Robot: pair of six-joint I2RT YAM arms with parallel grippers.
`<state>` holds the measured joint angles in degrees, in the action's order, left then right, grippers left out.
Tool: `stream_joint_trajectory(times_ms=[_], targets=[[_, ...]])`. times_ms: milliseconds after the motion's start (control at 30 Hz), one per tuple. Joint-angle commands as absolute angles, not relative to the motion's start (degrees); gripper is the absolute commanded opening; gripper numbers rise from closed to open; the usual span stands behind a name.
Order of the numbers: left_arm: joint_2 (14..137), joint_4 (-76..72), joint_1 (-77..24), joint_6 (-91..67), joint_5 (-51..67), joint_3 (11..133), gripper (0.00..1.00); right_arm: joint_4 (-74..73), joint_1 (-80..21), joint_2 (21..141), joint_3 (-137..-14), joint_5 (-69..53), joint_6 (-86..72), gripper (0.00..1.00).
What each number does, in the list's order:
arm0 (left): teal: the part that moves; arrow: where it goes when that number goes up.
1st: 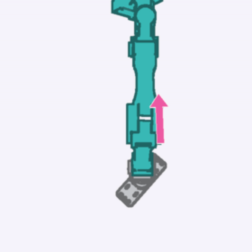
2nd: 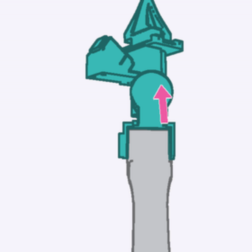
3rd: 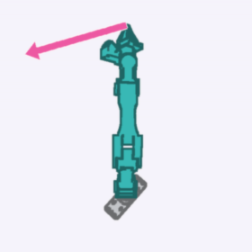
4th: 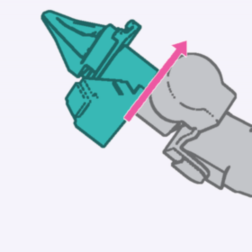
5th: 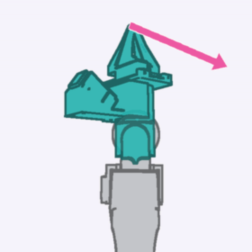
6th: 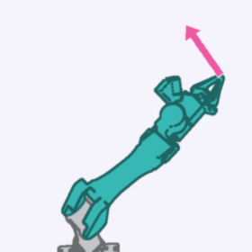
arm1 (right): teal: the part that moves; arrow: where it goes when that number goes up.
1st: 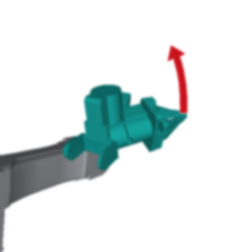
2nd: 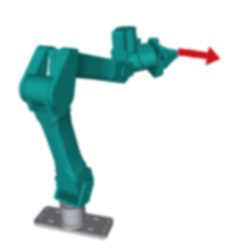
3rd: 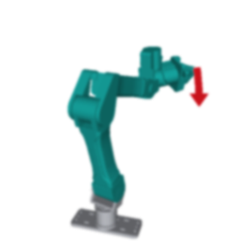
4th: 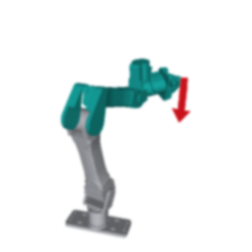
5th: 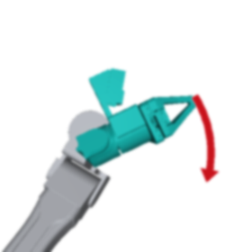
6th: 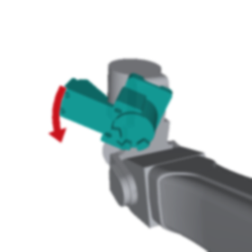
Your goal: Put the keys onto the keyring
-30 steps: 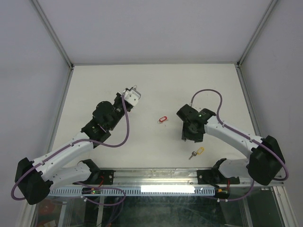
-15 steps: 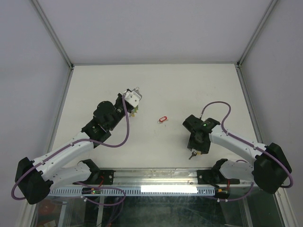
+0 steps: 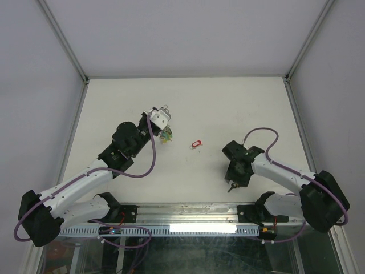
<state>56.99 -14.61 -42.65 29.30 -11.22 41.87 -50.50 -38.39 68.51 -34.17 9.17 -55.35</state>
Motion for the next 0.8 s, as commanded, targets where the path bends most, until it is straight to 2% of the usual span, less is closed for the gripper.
stream_joint_trajectory(times_ms=[0, 200, 333, 467, 533, 667, 767], targets=[[56.52, -18.85, -42.24, 28.65, -9.49, 44.31, 0.00, -44.23, -37.97, 68.22, -33.35, 8.14, -55.34, 0.47], [56.60, -18.76, -42.26, 28.74, -9.29, 44.21, 0.00, -36.36, -38.42, 69.97, -34.25, 2.68, -53.05, 0.39], [56.60, -18.79, -42.19, 28.74, -9.08, 44.22, 0.00, -38.41, -39.51, 72.70, -37.51, 4.79, -51.52, 0.39], [56.60, -18.77, -42.23, 28.72, -8.96, 44.23, 0.00, -43.53, -41.22, 73.41, -41.13, 10.12, -50.45, 0.48], [56.60, -18.77, -42.25, 28.74, -8.92, 44.21, 0.00, -45.95, -42.19, 73.52, -42.99, 11.74, -48.90, 0.50], [56.51, -18.72, -42.23, 28.83, -8.96, 44.21, 0.00, -49.09, -45.11, 75.01, -46.44, 14.13, -48.28, 0.48], [56.51, -18.72, -42.25, 28.83, -8.88, 44.25, 0.00, -51.13, -46.53, 77.62, -48.19, 14.86, -48.46, 0.42]])
